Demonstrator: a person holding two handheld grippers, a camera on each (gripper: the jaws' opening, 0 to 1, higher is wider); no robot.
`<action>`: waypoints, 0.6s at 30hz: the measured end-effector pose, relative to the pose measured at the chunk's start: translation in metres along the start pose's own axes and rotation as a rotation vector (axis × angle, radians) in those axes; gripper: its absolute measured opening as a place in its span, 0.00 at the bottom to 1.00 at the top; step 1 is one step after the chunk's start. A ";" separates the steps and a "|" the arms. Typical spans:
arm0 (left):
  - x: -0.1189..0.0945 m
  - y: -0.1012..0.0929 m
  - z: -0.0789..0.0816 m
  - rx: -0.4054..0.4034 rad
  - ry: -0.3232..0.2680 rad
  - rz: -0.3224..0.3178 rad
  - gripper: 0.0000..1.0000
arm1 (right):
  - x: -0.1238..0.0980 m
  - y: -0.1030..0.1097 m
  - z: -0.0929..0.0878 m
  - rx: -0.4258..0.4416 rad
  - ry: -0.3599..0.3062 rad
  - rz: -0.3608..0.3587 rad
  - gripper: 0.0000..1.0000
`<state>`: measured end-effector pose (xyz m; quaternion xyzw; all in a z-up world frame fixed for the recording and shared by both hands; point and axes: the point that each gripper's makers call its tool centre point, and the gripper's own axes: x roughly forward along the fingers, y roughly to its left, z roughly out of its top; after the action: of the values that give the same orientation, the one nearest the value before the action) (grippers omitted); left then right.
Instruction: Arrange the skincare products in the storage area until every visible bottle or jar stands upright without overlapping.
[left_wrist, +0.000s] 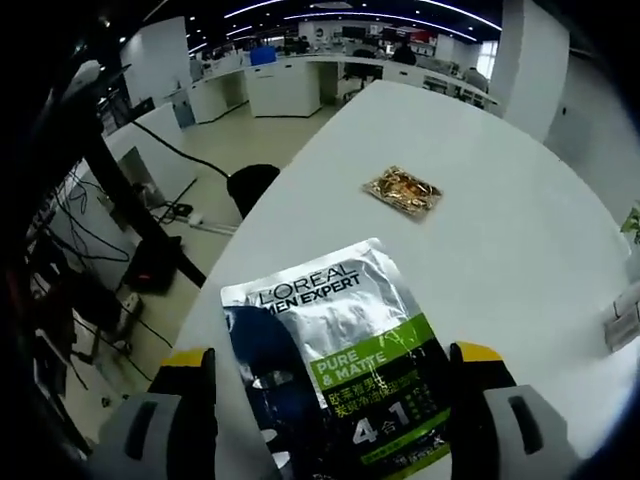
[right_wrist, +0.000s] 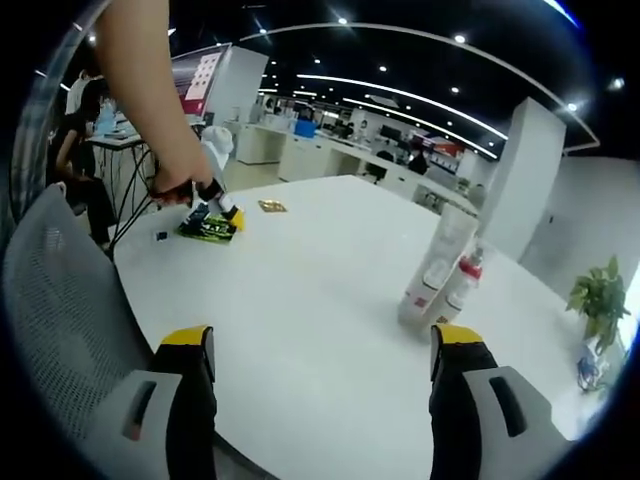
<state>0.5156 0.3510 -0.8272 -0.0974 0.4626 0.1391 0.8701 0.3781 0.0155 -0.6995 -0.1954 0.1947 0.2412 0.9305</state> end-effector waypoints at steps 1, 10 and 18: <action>0.000 -0.001 0.000 0.028 -0.004 -0.017 0.98 | 0.000 0.000 0.000 -0.002 0.002 0.001 0.86; 0.000 -0.025 0.001 0.227 0.017 -0.150 0.79 | 0.001 0.006 -0.002 -0.022 0.009 0.020 0.84; -0.007 -0.063 -0.002 0.339 -0.009 -0.312 0.39 | 0.001 0.007 -0.004 -0.033 0.021 0.027 0.83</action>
<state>0.5310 0.2901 -0.8201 -0.0195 0.4549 -0.0765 0.8870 0.3741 0.0199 -0.7053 -0.2107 0.2030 0.2548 0.9217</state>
